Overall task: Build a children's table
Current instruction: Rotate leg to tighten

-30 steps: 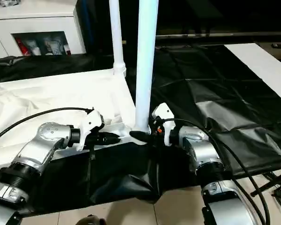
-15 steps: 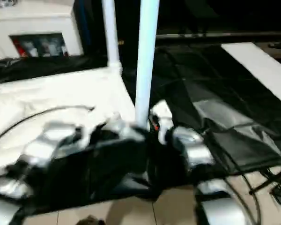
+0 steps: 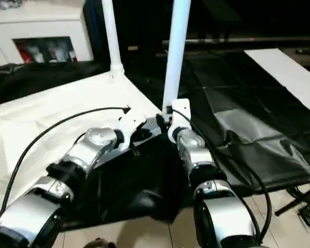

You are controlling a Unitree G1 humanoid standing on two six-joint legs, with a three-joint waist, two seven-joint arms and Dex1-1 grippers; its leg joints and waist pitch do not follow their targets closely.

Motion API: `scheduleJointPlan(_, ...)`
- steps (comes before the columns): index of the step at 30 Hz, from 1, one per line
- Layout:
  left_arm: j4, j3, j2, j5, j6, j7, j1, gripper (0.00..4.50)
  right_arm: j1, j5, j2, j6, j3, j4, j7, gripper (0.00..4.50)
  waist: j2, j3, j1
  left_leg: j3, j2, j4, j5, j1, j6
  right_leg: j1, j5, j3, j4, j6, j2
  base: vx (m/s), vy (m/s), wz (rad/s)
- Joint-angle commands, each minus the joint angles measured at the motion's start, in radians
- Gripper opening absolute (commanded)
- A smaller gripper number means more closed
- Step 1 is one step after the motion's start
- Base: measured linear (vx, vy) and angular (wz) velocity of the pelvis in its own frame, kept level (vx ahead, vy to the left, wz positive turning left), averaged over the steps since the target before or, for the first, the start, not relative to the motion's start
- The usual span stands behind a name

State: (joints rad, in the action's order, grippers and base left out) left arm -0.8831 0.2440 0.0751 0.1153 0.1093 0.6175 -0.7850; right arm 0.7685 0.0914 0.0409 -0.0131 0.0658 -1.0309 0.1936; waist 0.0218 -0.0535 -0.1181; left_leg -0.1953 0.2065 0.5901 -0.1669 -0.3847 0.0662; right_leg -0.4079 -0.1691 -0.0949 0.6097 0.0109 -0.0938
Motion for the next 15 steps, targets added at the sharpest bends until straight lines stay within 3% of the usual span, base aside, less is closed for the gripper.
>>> scheduleJointPlan(1, -0.007, -0.003, 0.011, 0.016, -0.042, -0.053, -0.034, 0.0, -0.002, 0.008, -0.033, -0.001, -0.015, -0.026, 0.019, 3.42, -0.007, 0.079, -0.001, 0.016, 0.024, -0.065, -0.186, 0.015, -0.039, 0.053, -0.16, 0.049, -0.069, 0.206, -0.065, 0.0, 0.0, 0.0)
scheduleJointPlan(4, -0.013, 0.001, 0.021, 0.012, -0.083, -0.021, -0.03, 0.0, 0.008, 0.021, -0.031, -0.038, 0.005, -0.039, 0.025, 3.47, -0.006, 0.076, 0.002, 0.017, 0.025, -0.067, -0.205, 0.016, -0.045, 0.052, -0.179, 0.048, -0.071, 0.211, -0.066, 0.0, 0.0, 0.0)
scheduleJointPlan(7, -0.01, 0.005, 0.024, 0.011, -0.114, 0.004, -0.027, 0.0, 0.009, 0.003, -0.024, -0.045, -0.004, -0.034, 0.032, 3.84, -0.008, 0.074, 0.006, 0.016, 0.026, -0.069, -0.232, 0.018, -0.036, 0.051, -0.226, 0.049, -0.077, 0.204, -0.066, 0.0, 0.0, 0.0)
scheduleJointPlan(11, -0.005, 0.004, 0.025, 0.007, -0.139, 0.026, -0.021, 0.0, -0.005, -0.027, -0.002, -0.056, -0.022, -0.011, 0.031, 3.93, -0.012, 0.074, 0.003, 0.015, 0.027, -0.068, -0.209, 0.018, -0.037, 0.051, -0.225, 0.05, -0.074, 0.204, -0.067, 0.0, 0.0, 0.0)
scheduleJointPlan(12, 0.008, -0.001, 0.027, 0.0, -0.155, 0.038, -0.014, 0.0, -0.05, -0.059, 0.037, -0.049, -0.059, 0.07, 0.065, 3.93, -0.014, 0.072, 0.003, 0.015, 0.026, -0.068, -0.202, 0.015, -0.04, 0.052, -0.215, 0.05, -0.075, 0.201, -0.065, 0.0, 0.0, 0.0)
scheduleJointPlan(15, 0.005, -0.012, 0.028, -0.003, -0.18, 0.016, -0.014, 0.0, -0.119, -0.031, 0.066, -0.007, -0.063, 0.202, 0.144, 3.93, -0.015, 0.074, -0.004, 0.014, 0.026, -0.067, -0.191, 0.016, -0.058, 0.054, -0.192, 0.051, -0.073, 0.191, -0.065, 0.0, 0.0, 0.0)
